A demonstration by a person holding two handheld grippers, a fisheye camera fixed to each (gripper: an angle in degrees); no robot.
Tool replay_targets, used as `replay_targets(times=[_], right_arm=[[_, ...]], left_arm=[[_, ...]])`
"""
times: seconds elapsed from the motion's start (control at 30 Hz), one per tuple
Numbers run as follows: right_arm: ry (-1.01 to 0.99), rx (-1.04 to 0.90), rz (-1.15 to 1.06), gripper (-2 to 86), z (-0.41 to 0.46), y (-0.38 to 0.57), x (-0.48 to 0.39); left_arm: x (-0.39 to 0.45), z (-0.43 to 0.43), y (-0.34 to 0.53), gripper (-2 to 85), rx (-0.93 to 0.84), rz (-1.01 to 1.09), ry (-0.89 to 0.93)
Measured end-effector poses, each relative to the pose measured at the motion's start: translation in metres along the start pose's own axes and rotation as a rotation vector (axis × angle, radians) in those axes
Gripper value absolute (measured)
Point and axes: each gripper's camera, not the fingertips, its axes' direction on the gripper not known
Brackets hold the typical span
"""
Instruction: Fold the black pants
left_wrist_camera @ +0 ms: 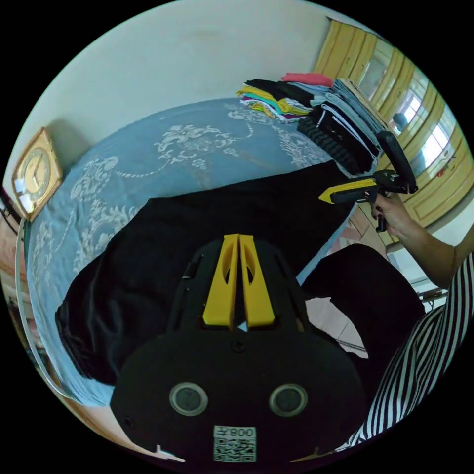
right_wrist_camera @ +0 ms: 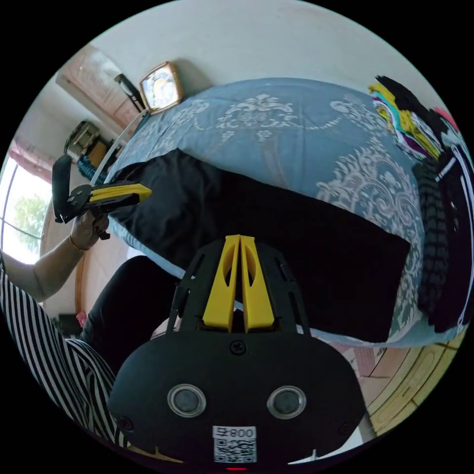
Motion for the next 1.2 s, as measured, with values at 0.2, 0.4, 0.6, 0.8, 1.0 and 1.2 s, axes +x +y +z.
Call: replay_targets(times=[0.2,0.4,0.6,0.8,1.0,1.2], right_arm=[[0.016,-0.014,0.122,0.3,0.041,0.046,0.071],[-0.038,0.11,0.235,1.4,0.042,0.124,0.112],[-0.041,0.321,0.584,7.3,0.028,0.242,0.176],[-0.03,0.362,0.68,8.9,0.044,0.285,0.208],[-0.068,0.325,0.7,9.0,0.075,0.3,0.221],[-0.031,0.329,0.715,6.4,0.089,0.315,0.222]], left_arm=[[0.062,0.133,-0.111,0.1,-0.149,0.119,-0.008],[0.086,0.177,-0.139,1.0,-0.136,0.122,0.05],[0.156,0.232,-0.199,6.3,-0.072,0.312,0.28],[0.231,0.325,-0.289,10.8,-0.171,0.492,0.332],[0.281,0.396,-0.333,11.2,-0.283,0.618,0.288],[0.305,0.42,-0.326,5.4,-0.287,0.775,0.204]])
